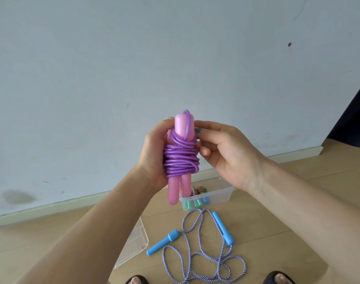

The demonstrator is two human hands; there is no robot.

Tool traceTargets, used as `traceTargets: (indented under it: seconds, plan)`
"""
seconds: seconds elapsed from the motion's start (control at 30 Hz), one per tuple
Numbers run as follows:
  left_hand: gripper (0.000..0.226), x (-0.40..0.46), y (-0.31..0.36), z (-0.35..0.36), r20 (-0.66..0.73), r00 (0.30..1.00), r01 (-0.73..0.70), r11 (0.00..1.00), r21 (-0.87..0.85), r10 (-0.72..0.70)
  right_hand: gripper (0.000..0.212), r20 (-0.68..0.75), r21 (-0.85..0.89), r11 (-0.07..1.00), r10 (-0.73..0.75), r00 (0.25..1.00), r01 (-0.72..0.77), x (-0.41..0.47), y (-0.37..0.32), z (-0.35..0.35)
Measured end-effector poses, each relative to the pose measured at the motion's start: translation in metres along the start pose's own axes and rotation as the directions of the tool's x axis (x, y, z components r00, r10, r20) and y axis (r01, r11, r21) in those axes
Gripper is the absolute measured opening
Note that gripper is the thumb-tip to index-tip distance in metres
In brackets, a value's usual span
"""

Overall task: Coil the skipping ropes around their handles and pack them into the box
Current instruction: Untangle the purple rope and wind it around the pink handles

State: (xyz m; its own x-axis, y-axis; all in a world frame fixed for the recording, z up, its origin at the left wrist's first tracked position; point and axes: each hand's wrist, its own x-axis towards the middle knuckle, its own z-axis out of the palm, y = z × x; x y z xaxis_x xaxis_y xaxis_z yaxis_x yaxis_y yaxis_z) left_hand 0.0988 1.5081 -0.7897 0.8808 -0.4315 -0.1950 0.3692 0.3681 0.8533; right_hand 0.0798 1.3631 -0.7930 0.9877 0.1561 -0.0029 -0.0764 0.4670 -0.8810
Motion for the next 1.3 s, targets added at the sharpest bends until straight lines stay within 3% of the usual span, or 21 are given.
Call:
traceTargets:
  seconds: [0.13,0.27,0.33,0.4,0.5,0.63,0.73,0.83,0.97,1.07,1.17,1.3]
  plan:
    - [0.034,0.01,-0.01,-0.006,-0.068,0.995,0.081,0.988,0.135,-0.072,0.025,-0.073,-0.078,0.992,0.093,0.993,-0.099,0.009,0.008,-0.014]
    - [0.035,0.025,-0.021,-0.011,-0.15,0.981,0.134,0.987,0.084,-0.12,0.024,-0.198,-0.055,0.983,0.16,0.967,-0.174,0.017,0.013,-0.027]
    - [0.035,0.036,-0.029,-0.016,-0.218,0.968,0.137,0.989,0.052,-0.123,0.025,-0.274,-0.127,0.955,0.224,0.935,-0.266,0.019,0.017,-0.035]
    - [0.042,0.048,-0.037,-0.023,-0.284,0.948,0.155,0.988,0.02,-0.143,0.038,-0.26,-0.226,0.898,0.319,0.911,-0.378,0.017,0.022,-0.041]
    - [0.047,0.066,-0.05,-0.032,-0.359,0.915,0.198,0.98,0.006,-0.183,0.03,-0.131,-0.422,0.816,0.376,0.917,-0.395,0.017,0.034,-0.044]
    - [0.05,0.092,-0.066,-0.035,-0.34,0.905,0.291,0.955,0.053,-0.257,0.031,-0.256,-0.516,0.754,0.317,0.913,-0.407,0.042,0.058,-0.066]
    - [0.052,0.122,-0.079,-0.043,-0.294,0.905,0.354,0.927,0.124,-0.307,0.033,-0.296,-0.497,0.729,0.368,0.882,-0.471,0.066,0.074,-0.092]
    - [0.05,0.158,-0.097,-0.059,-0.283,0.911,0.385,0.865,0.32,-0.301,0.035,-0.348,-0.496,0.699,0.384,0.855,-0.516,0.102,0.094,-0.124]
    - [0.047,0.213,-0.137,-0.094,-0.378,0.906,0.406,0.647,0.645,-0.191,0.044,-0.484,-0.513,0.635,0.342,0.805,-0.578,0.156,0.125,-0.175]
    - [0.048,0.238,-0.182,-0.127,-0.372,0.914,0.405,0.332,0.852,-0.16,0.034,-0.554,-0.559,0.541,0.32,0.769,-0.628,0.188,0.152,-0.212]
    - [0.059,0.25,-0.22,-0.156,-0.216,0.957,0.209,-0.055,0.976,-0.197,0.019,-0.596,-0.614,0.423,0.305,0.743,-0.666,0.213,0.187,-0.239]
    - [0.072,0.26,-0.26,-0.179,-0.019,0.941,-0.081,-0.279,0.957,-0.339,0.016,-0.636,-0.687,0.219,0.281,0.719,-0.693,0.228,0.241,-0.273]
